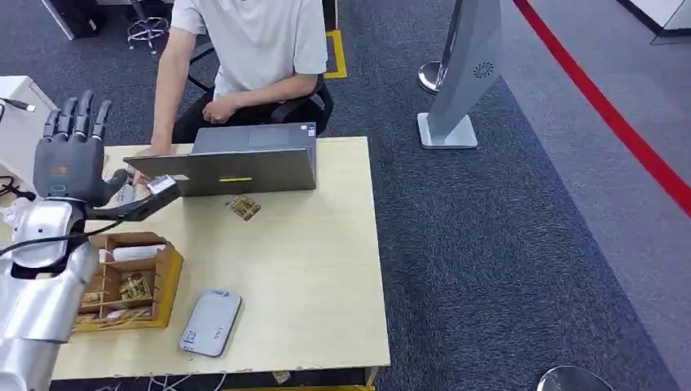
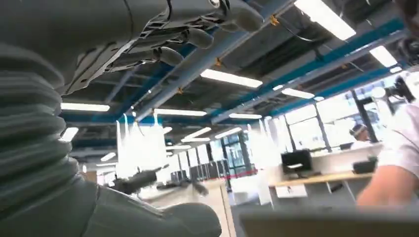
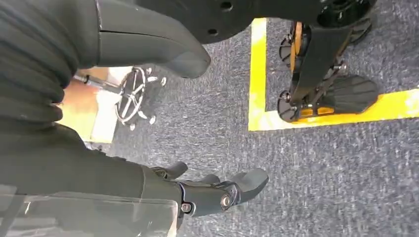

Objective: Pass the card to the sensor for recognition and then transmit it.

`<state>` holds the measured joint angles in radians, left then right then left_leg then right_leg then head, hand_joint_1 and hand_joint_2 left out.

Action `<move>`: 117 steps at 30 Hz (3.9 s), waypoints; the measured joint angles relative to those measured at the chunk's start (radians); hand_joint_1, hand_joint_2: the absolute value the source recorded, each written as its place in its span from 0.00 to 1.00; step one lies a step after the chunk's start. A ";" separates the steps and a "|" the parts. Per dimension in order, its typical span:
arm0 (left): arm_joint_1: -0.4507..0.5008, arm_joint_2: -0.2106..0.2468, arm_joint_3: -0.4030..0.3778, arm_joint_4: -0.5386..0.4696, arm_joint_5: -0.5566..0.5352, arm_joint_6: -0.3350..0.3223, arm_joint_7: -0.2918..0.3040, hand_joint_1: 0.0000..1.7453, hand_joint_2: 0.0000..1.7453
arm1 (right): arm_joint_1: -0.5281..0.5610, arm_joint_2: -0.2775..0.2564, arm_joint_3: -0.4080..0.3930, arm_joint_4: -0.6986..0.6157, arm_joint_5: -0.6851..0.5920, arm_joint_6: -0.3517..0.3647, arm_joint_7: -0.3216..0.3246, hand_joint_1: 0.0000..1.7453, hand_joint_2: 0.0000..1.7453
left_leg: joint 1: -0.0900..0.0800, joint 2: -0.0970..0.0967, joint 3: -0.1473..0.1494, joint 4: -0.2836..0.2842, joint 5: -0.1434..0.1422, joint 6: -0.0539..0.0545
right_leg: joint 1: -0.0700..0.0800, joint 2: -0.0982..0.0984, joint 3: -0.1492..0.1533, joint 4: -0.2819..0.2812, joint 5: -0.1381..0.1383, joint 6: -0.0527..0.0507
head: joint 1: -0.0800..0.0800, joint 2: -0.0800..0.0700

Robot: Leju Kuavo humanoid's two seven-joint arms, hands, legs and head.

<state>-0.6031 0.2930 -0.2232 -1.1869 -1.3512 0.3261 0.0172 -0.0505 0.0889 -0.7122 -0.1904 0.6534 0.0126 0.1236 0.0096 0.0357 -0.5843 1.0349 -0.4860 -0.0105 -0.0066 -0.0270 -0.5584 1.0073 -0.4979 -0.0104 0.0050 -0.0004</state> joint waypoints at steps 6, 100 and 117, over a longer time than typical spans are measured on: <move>0.221 0.027 0.000 -0.234 0.000 -0.012 0.010 0.00 1.00 | 0.006 0.000 -0.032 0.000 -0.006 -0.006 -0.013 0.00 1.00 | 0.000 0.000 0.000 0.000 -0.001 0.000 | 0.000 0.001 -0.001 0.000 -0.001 0.000 | 0.000 0.000; 0.740 -0.250 0.309 -0.458 -0.138 0.029 -0.043 0.00 1.00 | 0.016 0.011 -0.186 -0.019 0.052 -0.026 -0.029 0.00 1.00 | 0.000 -0.001 0.000 0.000 -0.003 0.001 | 0.000 -0.002 0.001 -0.001 -0.002 0.002 | 0.000 0.000; 0.722 -0.290 0.343 -0.458 -0.143 -0.001 -0.068 0.00 1.00 | 0.013 0.011 -0.193 -0.021 0.068 -0.029 -0.026 0.00 1.00 | 0.000 -0.001 0.000 0.000 -0.003 0.001 | 0.000 -0.002 0.001 -0.001 -0.002 0.002 | 0.000 0.000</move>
<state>0.1193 0.0027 0.1194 -1.6445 -1.4942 0.3254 -0.0511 -0.0373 0.0999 -0.9056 -0.2110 0.7210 -0.0160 0.0976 0.0096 0.0347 -0.5840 1.0347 -0.4889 -0.0098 -0.0066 -0.0287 -0.5574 1.0066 -0.5003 -0.0084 0.0050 -0.0004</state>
